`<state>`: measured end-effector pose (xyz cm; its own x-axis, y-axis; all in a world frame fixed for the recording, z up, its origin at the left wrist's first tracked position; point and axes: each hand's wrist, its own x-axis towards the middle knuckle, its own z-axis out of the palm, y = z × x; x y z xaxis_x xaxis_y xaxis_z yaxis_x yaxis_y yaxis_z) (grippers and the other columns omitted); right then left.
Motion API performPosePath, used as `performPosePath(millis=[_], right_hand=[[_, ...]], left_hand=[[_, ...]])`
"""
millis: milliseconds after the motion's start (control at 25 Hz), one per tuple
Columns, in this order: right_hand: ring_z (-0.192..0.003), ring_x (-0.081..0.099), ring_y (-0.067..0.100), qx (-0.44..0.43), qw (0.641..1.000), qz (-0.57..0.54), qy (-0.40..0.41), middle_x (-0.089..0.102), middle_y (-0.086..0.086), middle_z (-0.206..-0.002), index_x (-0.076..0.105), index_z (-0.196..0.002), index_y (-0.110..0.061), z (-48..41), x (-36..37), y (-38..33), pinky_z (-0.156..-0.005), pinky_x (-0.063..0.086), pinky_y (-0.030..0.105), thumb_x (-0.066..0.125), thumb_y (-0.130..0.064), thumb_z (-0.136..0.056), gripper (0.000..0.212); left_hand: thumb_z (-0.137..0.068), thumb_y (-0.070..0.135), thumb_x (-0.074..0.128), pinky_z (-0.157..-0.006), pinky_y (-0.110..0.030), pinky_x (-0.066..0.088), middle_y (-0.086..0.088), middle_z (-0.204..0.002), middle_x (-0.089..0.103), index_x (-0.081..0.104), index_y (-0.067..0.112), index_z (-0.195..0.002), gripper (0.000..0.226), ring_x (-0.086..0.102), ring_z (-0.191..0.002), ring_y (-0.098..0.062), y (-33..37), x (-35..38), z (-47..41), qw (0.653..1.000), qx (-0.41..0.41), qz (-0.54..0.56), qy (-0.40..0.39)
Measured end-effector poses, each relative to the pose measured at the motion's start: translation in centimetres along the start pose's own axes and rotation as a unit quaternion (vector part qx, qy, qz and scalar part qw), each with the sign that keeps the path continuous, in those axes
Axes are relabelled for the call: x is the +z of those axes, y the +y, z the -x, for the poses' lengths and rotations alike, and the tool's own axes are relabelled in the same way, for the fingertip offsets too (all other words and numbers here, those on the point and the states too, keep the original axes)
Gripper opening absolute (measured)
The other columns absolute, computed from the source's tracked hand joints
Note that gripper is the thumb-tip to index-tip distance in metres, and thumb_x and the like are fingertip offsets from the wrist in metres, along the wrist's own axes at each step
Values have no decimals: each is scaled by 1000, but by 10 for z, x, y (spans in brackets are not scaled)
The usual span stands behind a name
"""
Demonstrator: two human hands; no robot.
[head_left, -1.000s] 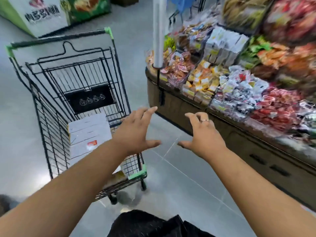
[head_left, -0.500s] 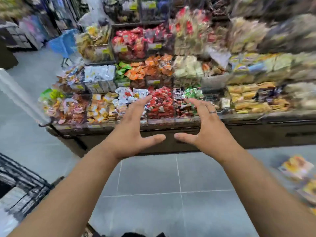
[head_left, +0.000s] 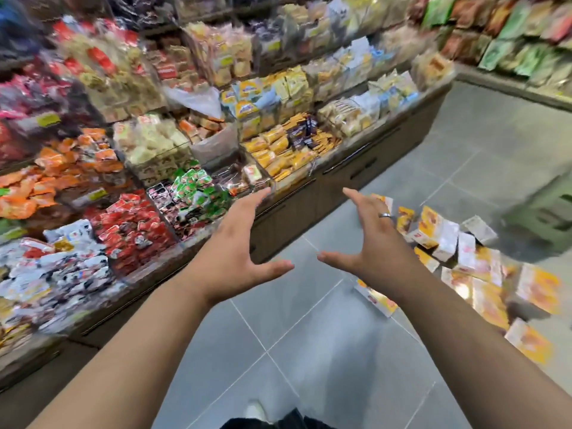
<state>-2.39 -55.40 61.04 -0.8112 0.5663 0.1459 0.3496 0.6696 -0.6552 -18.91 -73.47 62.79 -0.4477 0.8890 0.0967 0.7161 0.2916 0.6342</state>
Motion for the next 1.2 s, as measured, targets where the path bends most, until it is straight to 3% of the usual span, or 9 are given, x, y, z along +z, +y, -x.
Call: performPosePath(millis=[240,360,520,720,840,920,1000,1200], right_hand=[[-137,33,18,88,993,5,75,30,-3,-149,25,-146,-37,-12,-10,22,-108,36,36,82,-52,-63,103],[-136,36,19,136,983,-3,122,30,-3,-149,24,-146,-41,-13,-9,36,-107,38,44,82,-54,-60,105],[-131,40,16,201,967,-2,159,31,-3,-147,27,-146,-35,-2,-7,64,-103,37,31,87,-42,-62,104],[-132,40,17,264,948,1,176,34,-3,-146,29,-145,-35,-9,-24,135,-102,37,31,88,-40,-62,102],[-132,39,16,275,947,-11,167,32,-5,-147,28,-145,-34,-31,-49,190,-104,38,32,87,-39,-63,101],[-134,35,14,277,949,-5,152,31,-6,-146,28,-145,-33,-47,-62,219,-101,32,24,87,-40,-64,100],[-137,30,12,284,950,2,130,29,-5,-148,26,-146,-33,-62,-77,251,-98,26,19,85,-42,-66,100],[-139,27,14,309,945,4,110,26,-4,-151,23,-148,-33,-99,-95,318,-101,28,24,83,-45,-68,100]], left_hand=[[-68,59,76,-119,-33,21,15,-154,16,8,38,-150,108,20,-143,-6,4,11,-80,991,95,6,-94],[-69,56,78,-116,-27,20,18,-153,15,9,39,-150,108,20,-142,-6,-4,21,-114,982,128,8,-135],[-69,53,79,-116,-30,22,16,-153,17,9,39,-150,108,21,-142,-8,-7,49,-146,971,151,17,-187],[-68,54,79,-117,-38,27,10,-151,24,13,33,-150,107,25,-140,-8,13,109,-214,958,165,15,-236],[-69,52,79,-117,-30,26,13,-151,23,13,35,-150,106,25,-139,-5,30,151,-264,957,153,9,-245],[-69,52,79,-116,-26,24,14,-152,21,11,37,-150,107,23,-140,-4,40,174,-292,954,153,-8,-256],[-69,52,80,-116,-27,24,13,-153,20,10,37,-150,108,22,-141,-6,51,199,-323,952,148,-21,-267],[-70,52,79,-117,-32,25,11,-154,19,8,39,-150,107,22,-142,-9,58,250,-386,952,121,-23,-281]])
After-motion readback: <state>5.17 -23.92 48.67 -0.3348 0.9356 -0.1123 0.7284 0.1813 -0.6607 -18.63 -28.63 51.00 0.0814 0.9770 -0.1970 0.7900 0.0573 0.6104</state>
